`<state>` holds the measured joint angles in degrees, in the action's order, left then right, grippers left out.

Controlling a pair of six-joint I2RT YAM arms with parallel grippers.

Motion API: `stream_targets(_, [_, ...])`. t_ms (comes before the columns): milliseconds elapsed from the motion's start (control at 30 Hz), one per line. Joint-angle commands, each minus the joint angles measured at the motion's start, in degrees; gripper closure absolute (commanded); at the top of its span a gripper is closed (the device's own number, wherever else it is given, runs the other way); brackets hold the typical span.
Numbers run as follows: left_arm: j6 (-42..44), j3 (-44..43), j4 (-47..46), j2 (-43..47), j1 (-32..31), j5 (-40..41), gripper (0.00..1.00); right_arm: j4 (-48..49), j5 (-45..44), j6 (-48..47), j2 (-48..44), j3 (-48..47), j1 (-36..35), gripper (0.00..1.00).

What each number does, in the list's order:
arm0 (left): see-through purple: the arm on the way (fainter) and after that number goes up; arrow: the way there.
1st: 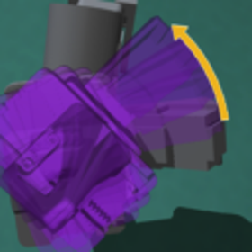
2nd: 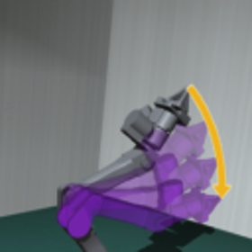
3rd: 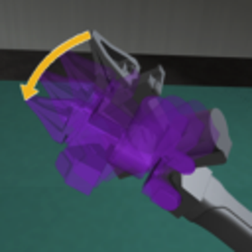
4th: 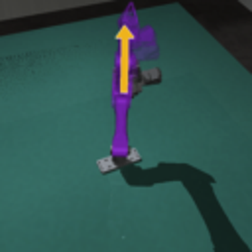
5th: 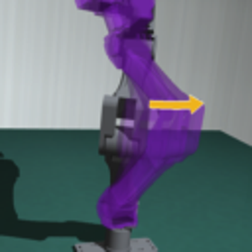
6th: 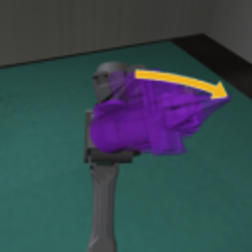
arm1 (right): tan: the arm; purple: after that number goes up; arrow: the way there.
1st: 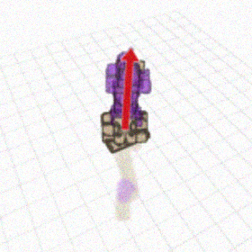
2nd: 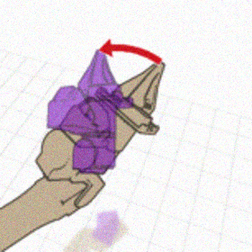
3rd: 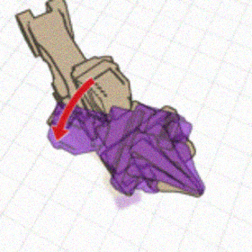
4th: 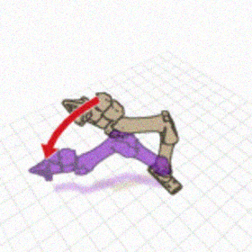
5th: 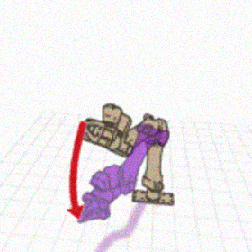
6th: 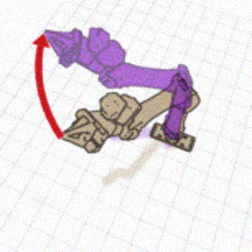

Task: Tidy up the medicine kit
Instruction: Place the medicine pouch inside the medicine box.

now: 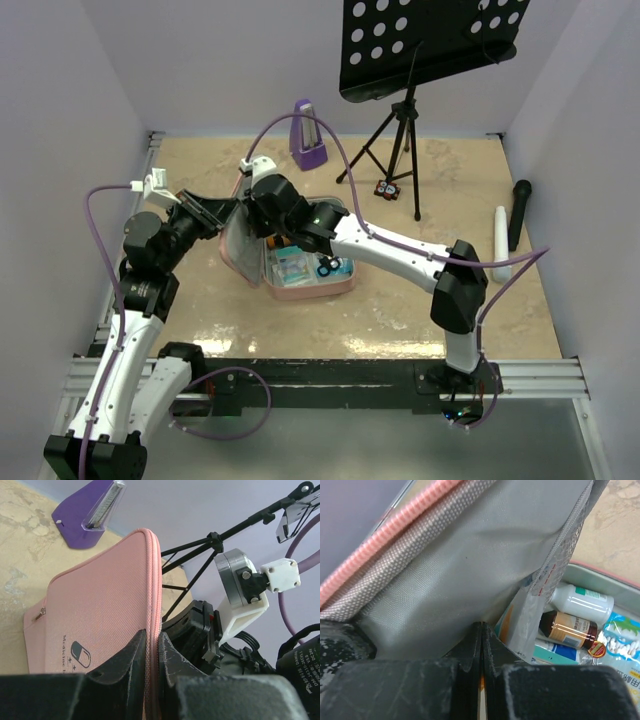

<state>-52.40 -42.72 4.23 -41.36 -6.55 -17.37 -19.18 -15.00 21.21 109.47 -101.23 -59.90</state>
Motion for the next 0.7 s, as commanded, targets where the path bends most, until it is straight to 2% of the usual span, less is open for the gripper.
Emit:
stream_targets(0, [-1.47,-4.56,-6.25,0.93,-0.4,-1.88,1.0,1.76,-0.11,0.85,-4.6,1.64,-0.13,1.0])
stream_targets(100, [-1.21,-4.39,-6.08,1.02,-0.4,-1.62,1.0,5.9,-0.81,1.64,-10.05,3.94,-0.13,1.0])
stream_targets(333, [-1.12,-3.34,-5.99,1.64,-0.4,-1.18,1.0,3.54,-2.75,1.82,-17.09,3.49,-0.13,0.97])
stream_targets(533, [-1.39,-3.34,-6.16,1.46,-0.4,-1.35,1.0,2.83,-1.88,2.08,-18.07,11.48,-0.13,0.89])
stream_targets(667, [-1.39,-3.07,-6.25,1.55,-0.4,-1.53,1.0,3.53,-0.73,2.26,-15.88,11.67,-0.13,0.89])
